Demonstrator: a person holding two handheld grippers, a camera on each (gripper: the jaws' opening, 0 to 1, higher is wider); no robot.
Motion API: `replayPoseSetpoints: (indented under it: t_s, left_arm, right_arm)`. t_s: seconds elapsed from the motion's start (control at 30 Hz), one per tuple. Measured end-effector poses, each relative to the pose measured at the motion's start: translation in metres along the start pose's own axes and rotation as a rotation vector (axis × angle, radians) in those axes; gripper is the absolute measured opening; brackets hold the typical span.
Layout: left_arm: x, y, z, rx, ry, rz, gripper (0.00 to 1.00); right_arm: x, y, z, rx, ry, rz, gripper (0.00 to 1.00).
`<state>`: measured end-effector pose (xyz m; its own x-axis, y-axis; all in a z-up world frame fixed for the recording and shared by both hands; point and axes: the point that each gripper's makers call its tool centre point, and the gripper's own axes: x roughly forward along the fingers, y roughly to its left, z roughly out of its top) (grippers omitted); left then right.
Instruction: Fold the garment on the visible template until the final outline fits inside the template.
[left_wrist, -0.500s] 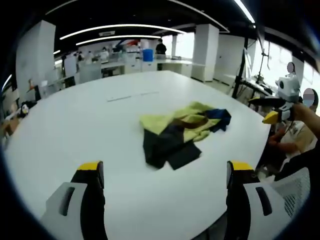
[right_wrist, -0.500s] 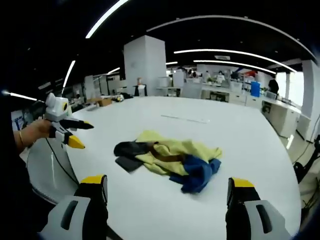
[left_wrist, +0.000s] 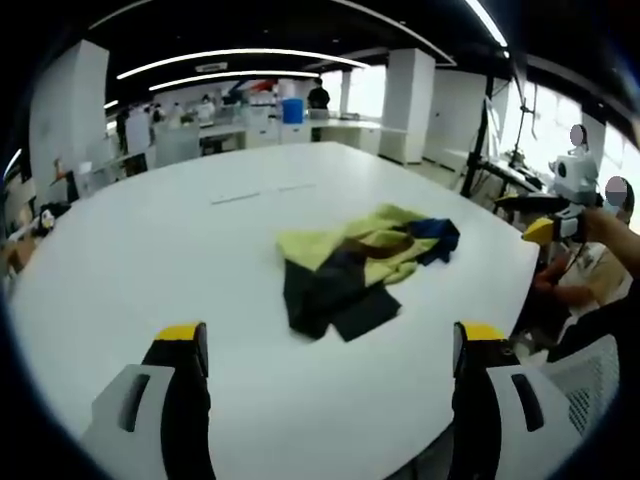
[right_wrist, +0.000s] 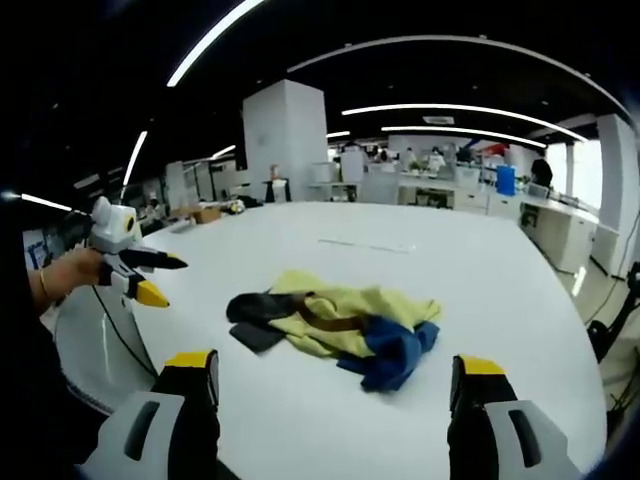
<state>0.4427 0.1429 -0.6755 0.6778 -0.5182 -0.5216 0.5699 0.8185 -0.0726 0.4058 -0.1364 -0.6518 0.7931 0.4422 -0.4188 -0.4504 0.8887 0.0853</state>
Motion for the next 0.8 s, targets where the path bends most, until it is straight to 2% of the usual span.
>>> replayPoseSetpoints:
  t_s: [0.33, 0.63, 0.8]
  left_arm:
    - [0.001, -0.002, 0.007, -0.013, -0.023, -0.022, 0.95]
    - [0.005, -0.004, 0.021, 0.003, -0.053, -0.032, 0.82]
    - [0.014, -0.008, 0.023, 0.014, -0.017, -0.038, 0.79]
  right_arm:
    - [0.000, -0.002, 0.001, -0.005, -0.001, 0.008, 0.92]
    - [0.006, -0.010, 0.006, -0.031, 0.001, 0.043, 0.82]
    - [0.013, -0.015, 0.008, -0.033, 0.013, 0.081, 0.76]
